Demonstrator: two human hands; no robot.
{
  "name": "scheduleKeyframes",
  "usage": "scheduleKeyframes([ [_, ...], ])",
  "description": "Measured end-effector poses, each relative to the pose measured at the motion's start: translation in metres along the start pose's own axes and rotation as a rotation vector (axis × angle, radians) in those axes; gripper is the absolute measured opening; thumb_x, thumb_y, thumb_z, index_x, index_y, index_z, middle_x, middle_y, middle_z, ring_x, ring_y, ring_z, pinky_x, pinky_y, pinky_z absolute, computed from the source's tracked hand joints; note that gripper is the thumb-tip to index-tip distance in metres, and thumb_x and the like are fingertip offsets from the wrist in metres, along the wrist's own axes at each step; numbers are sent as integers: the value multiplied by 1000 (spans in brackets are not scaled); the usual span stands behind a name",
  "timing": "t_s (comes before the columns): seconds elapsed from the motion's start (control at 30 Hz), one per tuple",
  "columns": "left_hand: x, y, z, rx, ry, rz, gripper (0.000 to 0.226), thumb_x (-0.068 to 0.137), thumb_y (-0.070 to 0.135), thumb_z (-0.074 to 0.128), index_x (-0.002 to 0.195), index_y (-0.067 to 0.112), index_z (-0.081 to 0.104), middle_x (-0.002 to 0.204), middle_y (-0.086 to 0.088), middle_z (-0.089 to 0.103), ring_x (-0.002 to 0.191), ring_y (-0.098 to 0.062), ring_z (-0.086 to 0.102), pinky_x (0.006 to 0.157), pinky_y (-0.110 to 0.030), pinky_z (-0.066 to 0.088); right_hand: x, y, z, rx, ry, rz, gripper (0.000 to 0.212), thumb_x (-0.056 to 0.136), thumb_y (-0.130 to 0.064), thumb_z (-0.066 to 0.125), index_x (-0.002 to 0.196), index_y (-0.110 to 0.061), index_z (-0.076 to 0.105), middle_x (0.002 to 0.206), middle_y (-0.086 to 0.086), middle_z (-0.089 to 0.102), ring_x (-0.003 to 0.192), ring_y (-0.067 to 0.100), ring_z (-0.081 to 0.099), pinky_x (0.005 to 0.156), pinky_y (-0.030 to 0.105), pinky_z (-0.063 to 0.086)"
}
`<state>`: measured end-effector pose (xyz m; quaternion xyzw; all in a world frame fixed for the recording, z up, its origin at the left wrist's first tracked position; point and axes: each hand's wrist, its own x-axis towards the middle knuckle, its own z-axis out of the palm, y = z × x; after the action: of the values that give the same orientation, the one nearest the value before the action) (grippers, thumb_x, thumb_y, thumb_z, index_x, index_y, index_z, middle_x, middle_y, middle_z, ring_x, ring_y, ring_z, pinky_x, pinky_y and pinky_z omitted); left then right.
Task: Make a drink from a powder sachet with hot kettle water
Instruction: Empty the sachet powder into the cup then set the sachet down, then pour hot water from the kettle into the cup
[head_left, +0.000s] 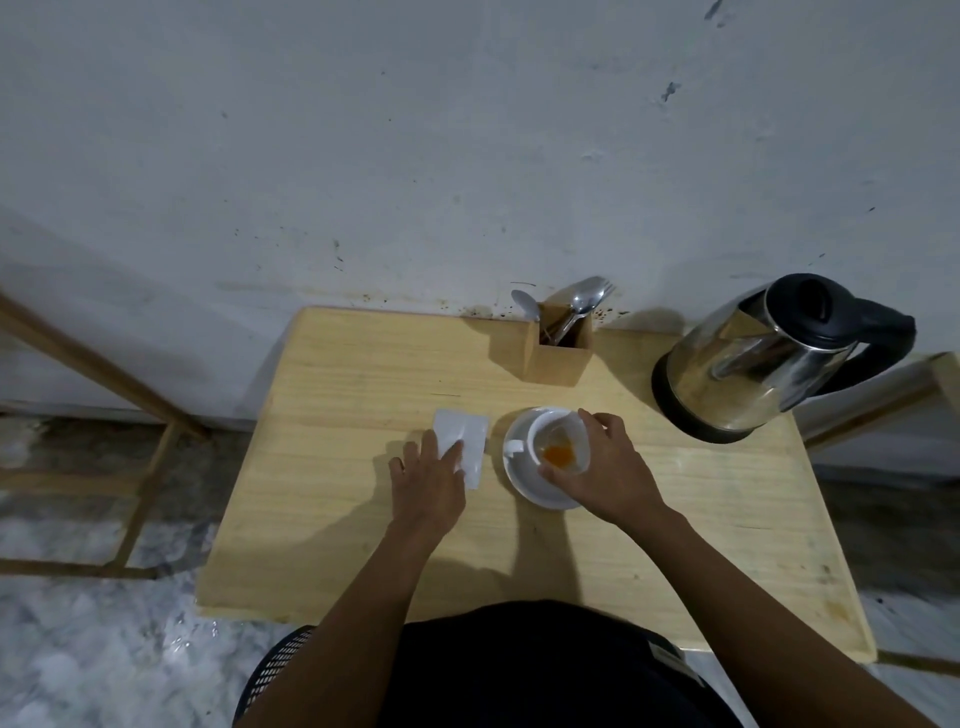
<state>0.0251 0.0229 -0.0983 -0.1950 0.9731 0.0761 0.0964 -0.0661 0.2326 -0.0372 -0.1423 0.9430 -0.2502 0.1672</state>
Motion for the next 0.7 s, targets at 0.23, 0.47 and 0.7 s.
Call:
scheduleKeyframes([
  [0.23, 2, 0, -3, -62, -8, -26, 44, 94, 40, 41, 137, 29, 45, 138, -9, 43, 119, -32, 43, 95, -46, 35, -2, 0, -1, 14, -5, 5, 78, 68, -68, 65, 134, -36, 38, 136, -5, 37, 105, 20, 59, 79, 39, 54],
  [0.47, 5, 37, -34, -818, -74, 90, 34, 96, 41, 46, 120, 23, 62, 114, 0, 60, 98, -18, 61, 83, -31, 48, -14, 12, -27, 187, 162, 7, 57, 87, -53, 60, 137, -29, 47, 135, -8, 45, 119, 10, 50, 86, 30, 45],
  [0.7, 6, 78, -40, -896, -85, -65, 26, 92, 36, 55, 105, 16, 65, 96, 0, 66, 89, -17, 61, 77, -31, 49, -34, 45, -74, 362, 463, 44, 30, 92, -41, 58, 115, -24, 65, 111, -9, 60, 102, 7, 59, 86, 38, 52],
])
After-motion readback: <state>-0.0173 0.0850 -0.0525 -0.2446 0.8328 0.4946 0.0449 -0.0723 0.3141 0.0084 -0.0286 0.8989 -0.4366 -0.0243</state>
